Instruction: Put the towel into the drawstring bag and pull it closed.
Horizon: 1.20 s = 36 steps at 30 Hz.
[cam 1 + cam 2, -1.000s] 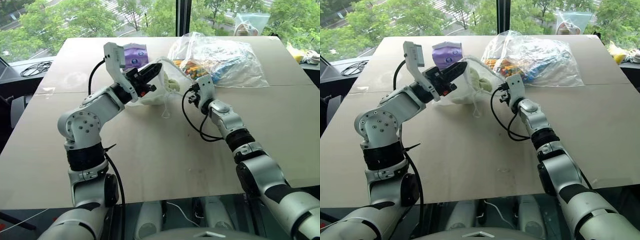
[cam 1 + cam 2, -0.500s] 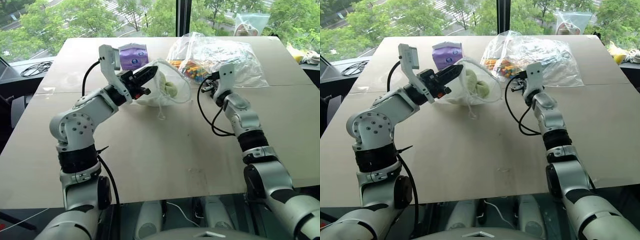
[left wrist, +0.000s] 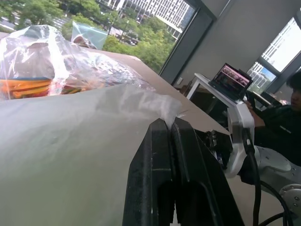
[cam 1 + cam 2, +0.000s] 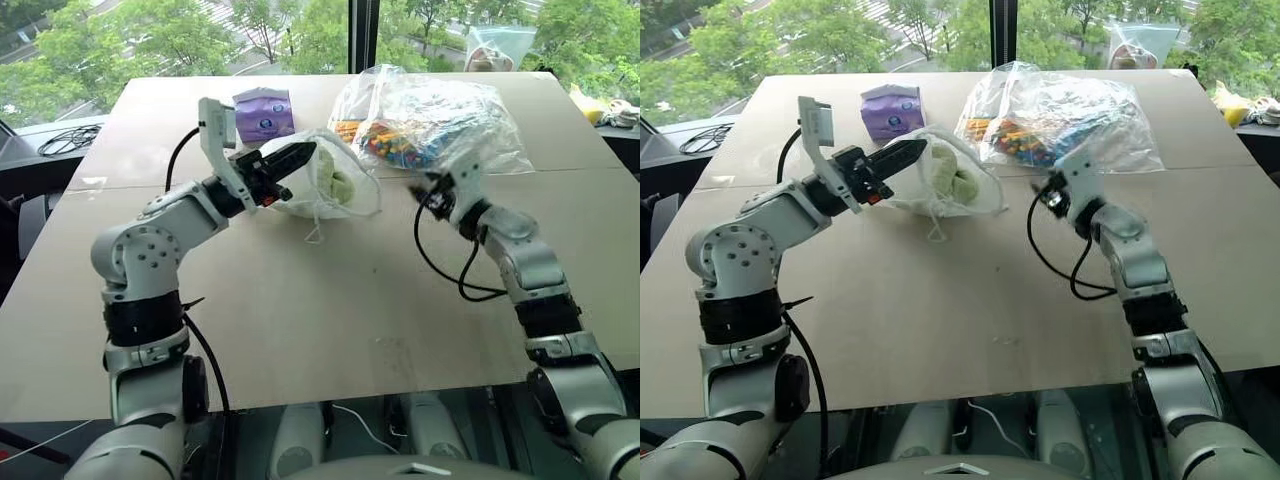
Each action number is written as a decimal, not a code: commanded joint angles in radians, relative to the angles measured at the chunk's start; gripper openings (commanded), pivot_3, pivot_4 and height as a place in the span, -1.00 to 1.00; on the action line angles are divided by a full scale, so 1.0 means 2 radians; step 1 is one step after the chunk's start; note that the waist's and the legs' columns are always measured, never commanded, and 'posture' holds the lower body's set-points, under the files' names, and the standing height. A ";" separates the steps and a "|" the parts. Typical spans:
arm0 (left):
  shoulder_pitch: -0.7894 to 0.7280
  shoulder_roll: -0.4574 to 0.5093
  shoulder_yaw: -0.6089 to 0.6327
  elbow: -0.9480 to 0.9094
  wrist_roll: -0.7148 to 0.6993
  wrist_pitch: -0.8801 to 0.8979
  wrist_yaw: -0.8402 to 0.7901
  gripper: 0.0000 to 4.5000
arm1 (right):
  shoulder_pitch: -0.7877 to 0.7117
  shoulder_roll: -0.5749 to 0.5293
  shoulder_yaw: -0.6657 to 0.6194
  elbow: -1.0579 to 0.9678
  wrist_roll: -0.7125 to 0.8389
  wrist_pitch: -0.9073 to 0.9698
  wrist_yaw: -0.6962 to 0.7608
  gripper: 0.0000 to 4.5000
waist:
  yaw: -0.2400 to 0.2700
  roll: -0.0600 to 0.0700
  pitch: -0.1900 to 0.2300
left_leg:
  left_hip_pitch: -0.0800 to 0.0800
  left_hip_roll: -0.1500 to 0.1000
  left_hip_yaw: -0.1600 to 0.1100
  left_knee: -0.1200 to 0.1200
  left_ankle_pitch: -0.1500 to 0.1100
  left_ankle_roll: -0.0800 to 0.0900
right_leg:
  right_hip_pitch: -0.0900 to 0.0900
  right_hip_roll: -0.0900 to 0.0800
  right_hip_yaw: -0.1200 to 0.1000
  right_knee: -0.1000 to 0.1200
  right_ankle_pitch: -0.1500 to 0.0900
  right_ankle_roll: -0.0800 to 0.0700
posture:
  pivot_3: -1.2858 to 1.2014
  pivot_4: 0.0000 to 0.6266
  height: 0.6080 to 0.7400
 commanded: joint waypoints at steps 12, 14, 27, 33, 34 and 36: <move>-0.021 0.056 0.004 0.123 0.023 -0.020 -0.136 -1.00 | -0.065 0.108 0.026 0.147 -0.049 -0.087 -0.031 0.27 | 0.002 0.000 0.000 | 0.000 0.001 -0.001 0.001 0.000 0.000 | 0.000 0.000 -0.001 0.001 0.001 -0.002 | 0.03 -0.52 1.00; -0.020 0.054 0.003 0.123 0.026 -0.020 -0.138 -1.00 | -0.073 0.117 0.027 0.164 -0.049 -0.098 -0.027 0.27 | 0.002 0.000 0.000 | -0.001 0.001 -0.001 0.001 0.002 -0.002 | 0.000 0.000 -0.001 0.000 0.002 -0.003 | 0.03 -0.52 1.00; -0.014 0.051 0.010 0.115 0.030 -0.017 -0.132 -1.00 | -0.144 0.152 -0.044 0.304 -0.026 -0.160 -0.075 -0.78 | 0.000 0.000 0.000 | 0.000 0.001 -0.001 0.001 0.002 -0.002 | 0.000 0.000 0.000 0.001 0.002 -0.003 | 0.03 -0.52 1.00; -0.005 0.048 0.012 0.109 0.029 -0.019 -0.126 -1.00 | -0.132 0.144 -0.056 0.281 -0.025 -0.159 -0.080 -0.97 | -0.001 0.000 0.000 | 0.000 0.001 -0.001 0.001 0.002 -0.003 | 0.000 0.000 0.000 0.001 0.002 -0.003 | 0.03 -0.52 1.00; -0.004 0.047 0.012 0.109 0.029 -0.019 -0.126 -1.00 | -0.131 0.142 -0.060 0.277 -0.024 -0.160 -0.086 -0.97 | -0.001 0.000 0.000 | 0.000 0.001 -0.001 0.001 0.002 -0.003 | 0.000 0.000 0.000 0.001 0.002 -0.003 | 0.03 -0.52 1.00; -0.001 0.045 0.011 0.108 0.030 -0.020 -0.125 -1.00 | -0.130 0.136 -0.072 0.265 -0.022 -0.158 -0.099 -0.97 | 0.000 0.000 0.000 | 0.000 0.001 -0.001 0.001 0.002 -0.003 | 0.000 0.000 0.000 0.001 0.002 -0.003 | 0.03 -0.52 1.00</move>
